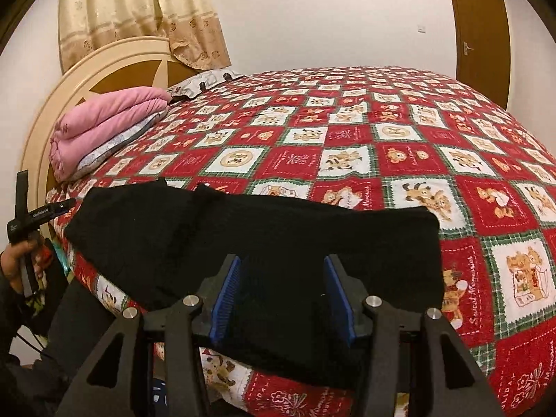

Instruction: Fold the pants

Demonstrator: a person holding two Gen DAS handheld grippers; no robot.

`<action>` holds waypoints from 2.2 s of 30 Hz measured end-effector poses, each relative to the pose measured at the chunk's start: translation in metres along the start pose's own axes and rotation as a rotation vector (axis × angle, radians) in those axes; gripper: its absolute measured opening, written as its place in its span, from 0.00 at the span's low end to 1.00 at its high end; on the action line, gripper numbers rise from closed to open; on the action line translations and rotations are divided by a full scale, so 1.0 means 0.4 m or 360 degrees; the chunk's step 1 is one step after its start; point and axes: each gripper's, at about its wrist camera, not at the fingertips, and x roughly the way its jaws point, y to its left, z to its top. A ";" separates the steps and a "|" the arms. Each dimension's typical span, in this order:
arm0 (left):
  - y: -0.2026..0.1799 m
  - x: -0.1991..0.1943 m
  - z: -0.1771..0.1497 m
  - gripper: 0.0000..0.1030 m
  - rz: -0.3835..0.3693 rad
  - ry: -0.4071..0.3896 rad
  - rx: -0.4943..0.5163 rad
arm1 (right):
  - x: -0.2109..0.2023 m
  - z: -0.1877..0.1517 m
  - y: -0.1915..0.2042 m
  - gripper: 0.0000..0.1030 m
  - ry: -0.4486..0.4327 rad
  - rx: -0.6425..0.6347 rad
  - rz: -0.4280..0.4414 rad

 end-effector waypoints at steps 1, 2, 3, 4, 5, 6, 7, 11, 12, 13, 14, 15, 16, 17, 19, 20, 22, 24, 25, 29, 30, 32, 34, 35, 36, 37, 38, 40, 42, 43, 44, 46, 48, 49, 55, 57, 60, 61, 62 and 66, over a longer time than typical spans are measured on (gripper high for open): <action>0.012 0.008 -0.003 0.73 -0.0008 0.0012 -0.0027 | 0.001 -0.001 -0.001 0.50 -0.0002 0.0007 0.0002; 0.020 0.018 -0.009 0.73 -0.0031 0.0029 -0.0054 | 0.000 -0.002 -0.002 0.50 -0.0002 0.0011 0.0003; 0.022 0.026 -0.014 0.73 -0.0046 0.0041 -0.0076 | -0.001 -0.003 -0.004 0.50 -0.0002 0.0014 0.0002; 0.020 0.033 -0.019 0.73 -0.0054 0.0047 -0.0090 | 0.001 -0.004 -0.005 0.50 0.0000 0.0018 -0.0002; 0.019 0.038 -0.025 0.73 -0.0066 0.0053 -0.0090 | 0.004 -0.004 -0.006 0.50 0.0004 0.0020 -0.0003; 0.015 0.045 -0.031 0.73 -0.0078 0.0066 -0.0085 | 0.005 -0.005 -0.006 0.50 0.0008 0.0021 -0.0004; 0.013 0.051 -0.037 0.73 -0.0083 0.0079 -0.0082 | 0.007 -0.006 -0.007 0.50 0.0012 0.0021 -0.0005; 0.019 0.071 -0.049 0.73 -0.0093 0.0070 -0.0128 | 0.009 -0.009 -0.004 0.50 0.0017 0.0009 -0.0006; 0.021 0.073 -0.047 0.73 -0.0100 0.0064 -0.0140 | 0.008 -0.009 -0.002 0.50 0.0015 0.0007 -0.0007; 0.021 0.073 -0.047 0.73 -0.0100 0.0065 -0.0139 | 0.008 -0.009 -0.001 0.50 0.0015 0.0006 -0.0005; 0.021 0.074 -0.047 0.73 -0.0100 0.0069 -0.0130 | 0.008 -0.010 -0.001 0.50 0.0017 0.0007 -0.0005; 0.022 0.075 -0.047 0.73 -0.0109 0.0071 -0.0131 | 0.008 -0.011 0.000 0.50 0.0020 0.0007 -0.0004; 0.025 0.077 -0.047 0.73 -0.0129 0.0074 -0.0133 | 0.009 -0.012 0.000 0.50 0.0025 0.0007 -0.0005; 0.027 0.080 -0.047 0.72 -0.0141 0.0088 -0.0125 | 0.009 -0.012 0.001 0.50 0.0027 0.0007 -0.0006; 0.028 0.076 -0.044 0.67 -0.0142 0.0102 -0.0105 | 0.011 -0.014 0.004 0.50 0.0032 0.0004 -0.0005; 0.029 0.072 -0.043 0.63 -0.0152 0.0106 -0.0106 | 0.011 -0.014 0.005 0.50 0.0032 0.0003 -0.0006; 0.030 0.067 -0.043 0.56 -0.0174 0.0116 -0.0103 | 0.012 -0.014 0.008 0.50 0.0033 0.0000 -0.0006; 0.030 0.060 -0.044 0.53 -0.0179 0.0116 -0.0098 | 0.014 -0.015 0.010 0.50 0.0035 -0.0001 -0.0005; 0.030 0.059 -0.046 0.50 -0.0175 0.0114 -0.0096 | 0.015 -0.016 0.009 0.50 0.0036 -0.0002 -0.0003; 0.028 0.049 -0.049 0.46 -0.0151 0.0101 -0.0125 | 0.019 -0.018 0.013 0.50 0.0041 -0.0013 -0.0007; 0.029 0.046 -0.047 0.46 -0.0149 0.0096 -0.0147 | 0.018 -0.018 0.012 0.50 0.0040 -0.0013 -0.0007; 0.033 0.051 -0.049 0.52 -0.0128 0.0087 -0.0167 | 0.018 -0.018 0.011 0.50 0.0037 -0.0010 -0.0006; 0.038 0.063 -0.054 0.56 -0.0138 0.0088 -0.0194 | 0.020 -0.019 0.011 0.50 0.0039 -0.0005 -0.0004; 0.042 0.068 -0.055 0.57 -0.0161 0.0090 -0.0222 | 0.019 -0.019 0.011 0.50 0.0040 -0.0006 -0.0005; 0.046 0.070 -0.053 0.57 -0.0174 0.0091 -0.0249 | 0.018 -0.019 0.011 0.50 0.0037 -0.0007 -0.0007; 0.049 0.069 -0.052 0.55 -0.0190 0.0088 -0.0270 | 0.019 -0.019 0.011 0.50 0.0035 -0.0007 -0.0006; 0.052 0.067 -0.050 0.47 -0.0202 0.0088 -0.0282 | 0.018 -0.018 0.010 0.50 0.0034 -0.0007 -0.0006; 0.054 0.053 -0.046 0.30 -0.0222 0.0088 -0.0270 | 0.019 -0.018 0.007 0.50 0.0029 -0.0004 -0.0011; 0.055 0.032 -0.041 0.22 -0.0242 0.0079 -0.0265 | 0.016 -0.018 0.003 0.50 0.0026 0.0001 -0.0013; 0.053 0.021 -0.039 0.18 -0.0242 0.0068 -0.0262 | 0.016 -0.018 0.001 0.50 0.0024 0.0006 -0.0013; 0.050 0.010 -0.036 0.15 -0.0244 0.0053 -0.0255 | 0.015 -0.017 0.002 0.50 0.0023 0.0006 -0.0013; 0.041 -0.008 -0.031 0.15 -0.0252 0.0025 -0.0247 | 0.014 -0.016 0.002 0.50 0.0019 0.0002 -0.0015; 0.036 -0.019 -0.026 0.14 -0.0261 0.0005 -0.0254 | 0.012 -0.016 0.005 0.50 0.0019 -0.0003 -0.0015; 0.034 -0.023 -0.025 0.14 -0.0268 -0.0003 -0.0263 | 0.012 -0.015 0.004 0.50 0.0020 -0.0006 -0.0018; 0.014 -0.061 -0.013 0.13 -0.0387 -0.0073 -0.0291 | 0.013 -0.018 -0.001 0.50 0.0028 0.0017 -0.0035; 0.006 -0.077 -0.005 0.13 -0.0414 -0.0099 -0.0291 | 0.013 -0.018 -0.004 0.50 0.0028 0.0023 -0.0041; -0.012 -0.101 0.008 0.13 -0.0451 -0.0138 -0.0286 | 0.013 -0.017 -0.004 0.50 0.0024 0.0031 -0.0042; -0.020 -0.108 0.012 0.13 -0.0464 -0.0148 -0.0281 | 0.012 -0.017 -0.004 0.50 0.0024 0.0031 -0.0043; -0.029 -0.116 0.015 0.13 -0.0477 -0.0158 -0.0275 | 0.012 -0.017 -0.003 0.50 0.0024 0.0031 -0.0044; -0.070 -0.146 0.031 0.13 -0.0565 -0.0189 -0.0262 | 0.009 -0.015 -0.004 0.50 0.0019 0.0031 -0.0044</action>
